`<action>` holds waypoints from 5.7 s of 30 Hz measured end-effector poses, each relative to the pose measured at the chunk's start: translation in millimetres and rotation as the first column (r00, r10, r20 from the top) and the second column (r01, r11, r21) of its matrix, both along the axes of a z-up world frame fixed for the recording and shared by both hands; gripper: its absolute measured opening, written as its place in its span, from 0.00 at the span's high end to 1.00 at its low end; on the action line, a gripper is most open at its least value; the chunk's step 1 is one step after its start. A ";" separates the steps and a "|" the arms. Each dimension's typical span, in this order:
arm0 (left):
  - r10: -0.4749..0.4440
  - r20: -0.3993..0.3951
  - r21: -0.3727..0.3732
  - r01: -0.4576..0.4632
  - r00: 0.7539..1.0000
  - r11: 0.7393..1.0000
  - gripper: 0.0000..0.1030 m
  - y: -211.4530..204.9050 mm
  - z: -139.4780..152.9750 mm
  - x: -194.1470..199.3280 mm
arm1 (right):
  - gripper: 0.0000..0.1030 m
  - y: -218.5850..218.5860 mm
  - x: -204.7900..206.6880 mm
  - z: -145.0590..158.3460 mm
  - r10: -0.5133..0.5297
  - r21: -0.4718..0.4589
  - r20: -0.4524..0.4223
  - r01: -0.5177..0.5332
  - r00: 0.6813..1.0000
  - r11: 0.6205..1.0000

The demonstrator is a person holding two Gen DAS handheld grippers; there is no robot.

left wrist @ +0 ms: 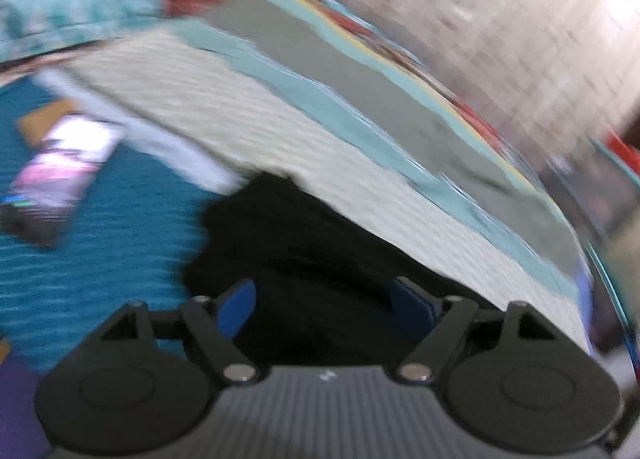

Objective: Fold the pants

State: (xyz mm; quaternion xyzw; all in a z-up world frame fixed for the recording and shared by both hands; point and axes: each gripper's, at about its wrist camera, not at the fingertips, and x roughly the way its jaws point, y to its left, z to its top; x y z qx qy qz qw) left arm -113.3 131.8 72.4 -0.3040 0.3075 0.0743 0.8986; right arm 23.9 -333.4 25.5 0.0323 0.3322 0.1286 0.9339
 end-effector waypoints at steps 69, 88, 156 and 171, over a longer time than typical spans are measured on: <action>-0.357 0.144 0.027 0.357 0.923 0.934 0.49 -86.0 -2.9 59.3 | 0.80 67.5 50.2 48.7 0.268 0.413 -0.180 -0.174 0.947 0.894; -0.569 -0.240 0.320 0.617 0.787 0.719 0.53 -227.3 -60.3 118.7 | 0.24 -154.1 -4.3 37.5 -0.424 0.304 -0.018 0.409 0.905 0.860; -0.525 -0.101 -0.313 0.474 0.845 0.823 0.06 -105.7 -80.6 132.5 | 0.08 -4.7 65.1 -18.0 0.089 0.559 -0.284 0.090 0.955 0.824; -0.487 0.130 0.071 0.481 0.864 0.874 0.57 -115.5 27.9 245.9 | 0.64 75.6 141.6 88.0 0.259 0.428 0.097 -0.276 0.961 0.861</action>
